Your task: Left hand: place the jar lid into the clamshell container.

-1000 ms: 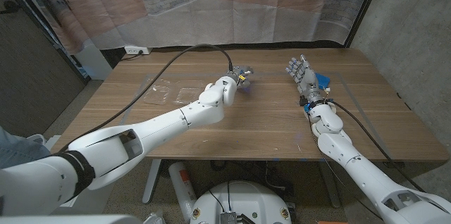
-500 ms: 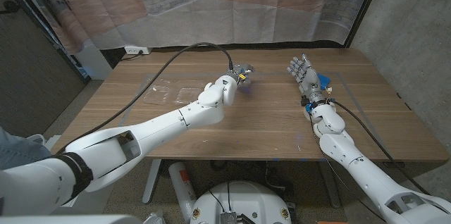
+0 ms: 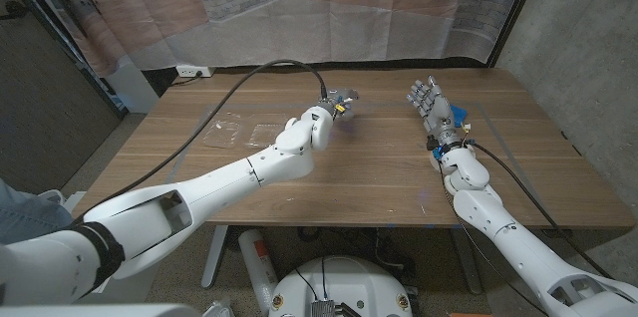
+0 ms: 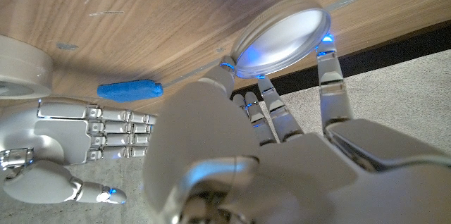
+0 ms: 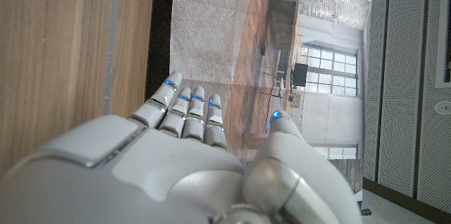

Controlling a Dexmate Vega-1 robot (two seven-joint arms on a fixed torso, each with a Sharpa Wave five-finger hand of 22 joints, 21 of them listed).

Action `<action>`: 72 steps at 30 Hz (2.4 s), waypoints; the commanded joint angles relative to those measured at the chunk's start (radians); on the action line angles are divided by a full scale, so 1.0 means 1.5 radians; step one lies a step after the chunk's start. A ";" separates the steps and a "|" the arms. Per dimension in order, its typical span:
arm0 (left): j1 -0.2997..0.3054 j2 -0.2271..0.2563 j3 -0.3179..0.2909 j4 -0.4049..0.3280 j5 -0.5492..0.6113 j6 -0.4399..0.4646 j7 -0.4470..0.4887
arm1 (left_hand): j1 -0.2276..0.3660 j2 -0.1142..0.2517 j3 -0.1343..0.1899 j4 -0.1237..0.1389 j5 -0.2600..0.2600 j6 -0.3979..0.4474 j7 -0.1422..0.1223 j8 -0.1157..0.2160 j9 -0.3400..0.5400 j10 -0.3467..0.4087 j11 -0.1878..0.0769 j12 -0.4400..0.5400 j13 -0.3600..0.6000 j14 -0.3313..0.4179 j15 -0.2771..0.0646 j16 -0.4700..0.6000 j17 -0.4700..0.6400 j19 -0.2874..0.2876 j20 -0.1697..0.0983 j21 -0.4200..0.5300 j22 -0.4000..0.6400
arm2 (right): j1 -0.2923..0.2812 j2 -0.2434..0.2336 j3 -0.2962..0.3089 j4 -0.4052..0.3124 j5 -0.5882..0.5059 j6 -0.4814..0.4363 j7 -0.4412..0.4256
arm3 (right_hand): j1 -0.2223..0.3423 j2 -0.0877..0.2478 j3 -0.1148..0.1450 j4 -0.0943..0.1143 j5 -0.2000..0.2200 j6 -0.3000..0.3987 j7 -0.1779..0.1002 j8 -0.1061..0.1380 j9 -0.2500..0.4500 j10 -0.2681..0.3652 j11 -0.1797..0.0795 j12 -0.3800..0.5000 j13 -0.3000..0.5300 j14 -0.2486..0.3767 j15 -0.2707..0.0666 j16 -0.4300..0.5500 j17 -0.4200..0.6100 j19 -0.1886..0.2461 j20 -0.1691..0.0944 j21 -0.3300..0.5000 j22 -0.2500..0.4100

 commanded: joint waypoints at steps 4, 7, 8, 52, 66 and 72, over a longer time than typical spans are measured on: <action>0.025 0.025 -0.032 -0.044 -0.003 -0.005 0.000 | 0.000 0.002 0.003 0.003 0.002 0.007 -0.001 0.000 0.004 0.007 -0.003 -0.002 0.002 0.004 -0.015 -0.004 0.002 0.088 -0.093 0.000 0.003 | -0.003 -0.001 -0.001 -0.006 -0.003 -0.002 -0.005 | 0.001 0.007 0.002 -0.004 0.000 0.005 0.001 -0.001 0.001 0.005 0.001 -0.003 0.003 0.008 -0.001 -0.002 0.004 0.006 -0.005 -0.002 0.004; 0.029 0.030 -0.039 -0.052 -0.006 -0.009 0.001 | -0.001 0.002 0.003 0.003 0.002 0.008 -0.001 0.000 0.004 0.007 -0.004 -0.002 0.002 0.004 -0.016 -0.004 0.002 0.088 -0.093 -0.001 0.003 | -0.002 0.000 -0.002 -0.005 -0.003 -0.002 -0.005 | 0.001 0.007 0.002 -0.004 0.000 0.005 0.001 -0.001 0.001 0.005 0.000 -0.003 0.003 0.009 0.000 -0.002 0.004 0.007 -0.004 -0.003 0.004; 0.031 0.031 -0.042 -0.055 -0.009 -0.010 0.000 | -0.001 0.002 0.003 0.003 0.002 0.007 -0.001 0.000 0.004 0.008 -0.004 -0.003 0.002 0.004 -0.016 -0.004 0.002 0.088 -0.093 -0.001 0.003 | -0.003 0.000 -0.002 -0.005 -0.004 -0.002 -0.006 | 0.001 0.007 0.002 -0.004 0.000 0.005 0.001 -0.001 0.001 0.005 0.000 -0.003 0.003 0.009 0.000 -0.002 0.004 0.007 -0.004 -0.003 0.004; 0.103 0.111 -0.106 -0.174 0.000 0.014 -0.026 | -0.008 0.002 0.003 0.005 0.002 0.014 -0.004 -0.001 0.004 0.014 -0.004 -0.005 0.003 0.009 -0.020 -0.010 0.005 0.082 -0.098 -0.005 0.004 | -0.009 -0.003 -0.007 -0.007 -0.007 -0.011 -0.009 | 0.000 0.009 0.000 -0.006 0.000 0.005 0.002 -0.001 0.001 0.006 0.001 -0.004 0.003 0.011 -0.001 -0.003 0.004 0.013 -0.003 -0.012 0.004; 0.133 0.139 -0.137 -0.211 -0.007 0.024 -0.021 | -0.009 0.001 0.004 0.005 0.002 0.016 -0.004 -0.002 0.004 0.016 -0.003 -0.006 0.003 0.010 -0.020 -0.013 0.006 0.081 -0.099 -0.007 0.004 | -0.015 -0.002 -0.010 -0.011 -0.011 -0.010 -0.015 | 0.000 0.010 0.000 -0.007 0.000 0.005 0.001 -0.001 0.001 0.006 0.002 -0.004 0.003 0.013 -0.001 -0.002 0.004 0.016 -0.004 -0.014 0.004; 0.142 0.147 -0.145 -0.225 -0.007 0.028 -0.021 | -0.010 0.001 0.004 0.005 0.002 0.017 -0.004 -0.002 0.004 0.016 -0.005 -0.007 0.003 0.011 -0.020 -0.013 0.006 0.081 -0.099 -0.007 0.004 | -0.017 -0.001 -0.011 -0.013 -0.012 -0.010 -0.017 | 0.000 0.010 0.000 -0.008 0.000 0.005 0.002 -0.001 0.001 0.006 0.001 -0.004 0.003 0.013 -0.002 -0.003 0.004 0.017 -0.004 -0.015 0.005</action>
